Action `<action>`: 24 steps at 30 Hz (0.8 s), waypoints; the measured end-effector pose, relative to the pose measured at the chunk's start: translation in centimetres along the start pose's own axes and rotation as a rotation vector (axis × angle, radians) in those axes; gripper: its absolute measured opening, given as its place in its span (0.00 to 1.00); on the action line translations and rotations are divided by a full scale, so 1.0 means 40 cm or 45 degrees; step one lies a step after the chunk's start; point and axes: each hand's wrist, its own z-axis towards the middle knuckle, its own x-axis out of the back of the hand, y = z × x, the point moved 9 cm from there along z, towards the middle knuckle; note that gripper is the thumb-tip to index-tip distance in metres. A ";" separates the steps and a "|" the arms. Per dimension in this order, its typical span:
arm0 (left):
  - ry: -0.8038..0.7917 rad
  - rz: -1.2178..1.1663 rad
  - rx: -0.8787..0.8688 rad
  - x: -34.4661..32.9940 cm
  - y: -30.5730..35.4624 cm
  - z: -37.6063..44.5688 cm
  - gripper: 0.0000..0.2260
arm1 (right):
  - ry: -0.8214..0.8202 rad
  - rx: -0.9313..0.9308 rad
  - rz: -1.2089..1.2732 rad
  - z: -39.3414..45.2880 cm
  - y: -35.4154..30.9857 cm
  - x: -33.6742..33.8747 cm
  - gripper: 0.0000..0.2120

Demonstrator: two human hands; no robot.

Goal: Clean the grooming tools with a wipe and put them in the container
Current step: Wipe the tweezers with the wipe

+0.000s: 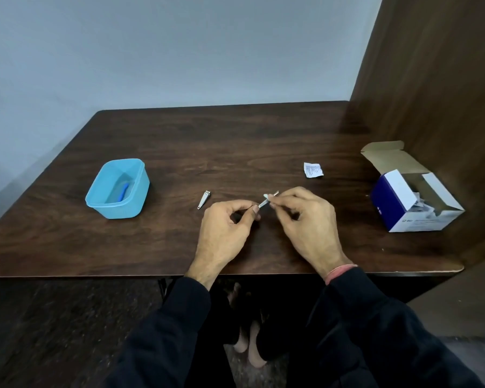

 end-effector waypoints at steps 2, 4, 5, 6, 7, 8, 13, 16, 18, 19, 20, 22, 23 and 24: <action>0.003 -0.019 0.009 0.002 0.002 -0.001 0.10 | 0.034 -0.009 -0.065 0.005 0.004 0.007 0.07; -0.006 -0.028 0.017 -0.001 0.004 -0.004 0.10 | 0.075 -0.039 -0.113 0.006 0.012 0.016 0.06; -0.011 -0.029 0.012 -0.001 0.005 -0.005 0.11 | 0.066 -0.027 -0.124 0.003 0.008 0.013 0.06; -0.014 -0.025 0.004 0.000 0.006 -0.006 0.11 | 0.035 0.003 -0.129 0.000 -0.001 0.007 0.07; -0.016 -0.020 0.000 0.001 0.006 -0.007 0.11 | 0.007 0.030 -0.138 -0.003 -0.009 0.001 0.08; -0.018 -0.023 0.001 0.001 0.006 -0.007 0.11 | 0.003 0.038 -0.146 -0.003 -0.012 0.001 0.08; -0.029 -0.070 0.016 0.000 -0.002 -0.007 0.10 | 0.046 0.011 -0.155 -0.001 -0.004 0.007 0.06; -0.030 -0.101 0.016 0.000 -0.007 -0.006 0.09 | 0.064 0.023 -0.156 -0.005 -0.010 0.012 0.06; -0.022 -0.123 0.021 -0.002 -0.012 -0.001 0.09 | 0.115 -0.047 -0.142 0.000 0.007 0.023 0.04; -0.017 -0.124 0.025 -0.001 -0.014 0.001 0.09 | 0.100 -0.044 -0.145 0.002 0.008 0.019 0.04; -0.013 -0.122 0.025 -0.001 -0.016 0.003 0.09 | 0.065 -0.018 -0.157 0.001 0.004 0.011 0.05; -0.007 -0.111 0.002 -0.001 -0.015 0.004 0.09 | 0.020 0.020 -0.175 0.000 -0.003 0.003 0.07; -0.004 -0.111 -0.011 -0.001 -0.015 0.004 0.09 | 0.039 0.007 -0.168 0.001 0.000 0.007 0.06; -0.003 -0.118 -0.021 -0.001 -0.016 0.005 0.08 | 0.066 -0.012 -0.152 0.003 0.005 0.012 0.04</action>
